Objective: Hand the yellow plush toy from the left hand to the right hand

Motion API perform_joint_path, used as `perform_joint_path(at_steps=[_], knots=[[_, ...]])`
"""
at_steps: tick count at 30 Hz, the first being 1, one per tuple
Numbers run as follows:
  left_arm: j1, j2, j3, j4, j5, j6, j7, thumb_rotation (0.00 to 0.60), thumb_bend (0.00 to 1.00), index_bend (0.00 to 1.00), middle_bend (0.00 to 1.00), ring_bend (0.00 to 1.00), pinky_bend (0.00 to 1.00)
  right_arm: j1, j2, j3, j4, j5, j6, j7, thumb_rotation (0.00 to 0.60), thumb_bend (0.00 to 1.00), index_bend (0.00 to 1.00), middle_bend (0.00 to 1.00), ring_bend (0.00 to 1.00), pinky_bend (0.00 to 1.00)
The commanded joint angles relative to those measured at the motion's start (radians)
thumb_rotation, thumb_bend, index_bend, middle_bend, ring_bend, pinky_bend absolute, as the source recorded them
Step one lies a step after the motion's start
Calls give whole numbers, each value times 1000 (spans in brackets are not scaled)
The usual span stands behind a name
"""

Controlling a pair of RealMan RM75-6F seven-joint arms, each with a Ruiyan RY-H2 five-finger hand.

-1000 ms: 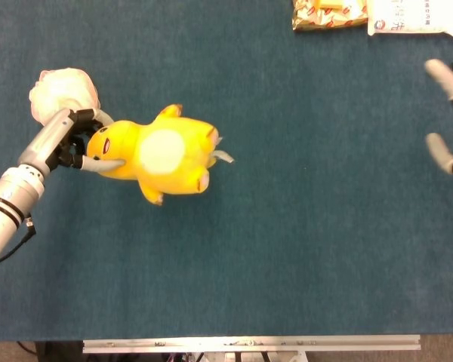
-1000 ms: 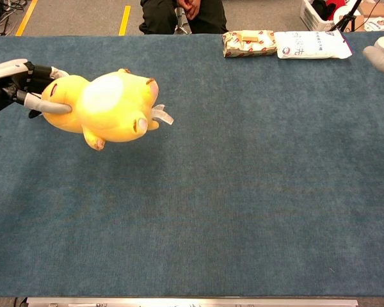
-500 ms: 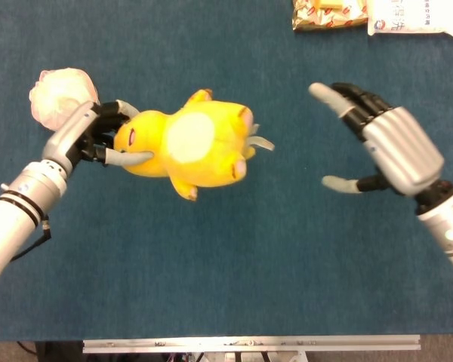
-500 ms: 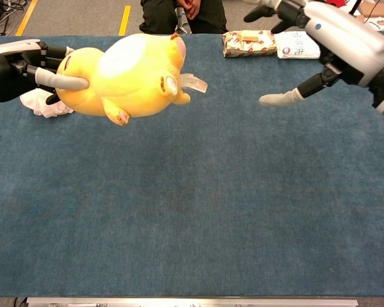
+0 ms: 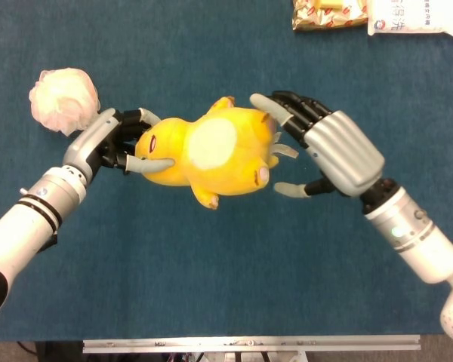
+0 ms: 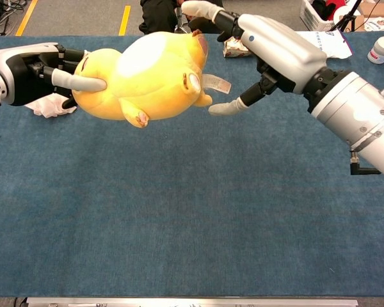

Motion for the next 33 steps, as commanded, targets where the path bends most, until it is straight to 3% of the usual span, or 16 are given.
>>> perform_joint_path(at_steps=[1, 6, 10, 15, 19, 21, 24, 26, 29, 33], knots=[[-6, 4, -4, -10, -16, -7, 6, 600, 174, 557, 581, 565, 785, 17, -27, 4, 13, 9, -5, -18, 600, 38, 19, 143, 106, 204], [-4, 15, -7, -31, -25, -10, 14, 600, 174, 551, 581, 565, 786, 43, -62, 10, 33, 31, -20, -25, 600, 42, 19, 143, 107, 204], [-1, 25, -12, -38, -32, -21, 11, 600, 174, 536, 580, 565, 785, 60, -92, 17, 56, 42, -19, -26, 600, 173, 41, 169, 145, 263], [7, 41, -21, -40, -27, -48, -1, 600, 174, 475, 561, 549, 785, 72, -146, 25, 98, 36, 14, -34, 600, 497, 339, 341, 368, 500], [19, 62, -33, -39, -1, -98, -23, 600, 173, 380, 452, 417, 752, 74, -171, 24, 127, 20, 43, -34, 600, 618, 513, 435, 507, 641], [33, 72, -50, -35, 22, -125, -50, 600, 173, 318, 357, 312, 670, 72, -175, 20, 136, 16, 51, -30, 600, 639, 532, 454, 536, 664], [61, 83, -81, -21, 82, -186, -98, 600, 173, 185, 189, 119, 444, 66, -171, 11, 142, 0, 69, -21, 600, 653, 553, 474, 562, 681], [83, 93, -100, -5, 121, -228, -129, 600, 173, 114, 117, 49, 349, 61, -165, 6, 144, -9, 79, -18, 600, 654, 555, 479, 571, 689], [114, 104, -118, 21, 182, -266, -153, 600, 173, 59, 48, 1, 269, 52, -148, -1, 140, -23, 94, -8, 600, 654, 556, 480, 576, 693], [151, 106, -132, 64, 236, -267, -173, 600, 173, 36, 4, 0, 244, 33, -112, -18, 123, -55, 124, 4, 600, 654, 556, 484, 583, 695]])
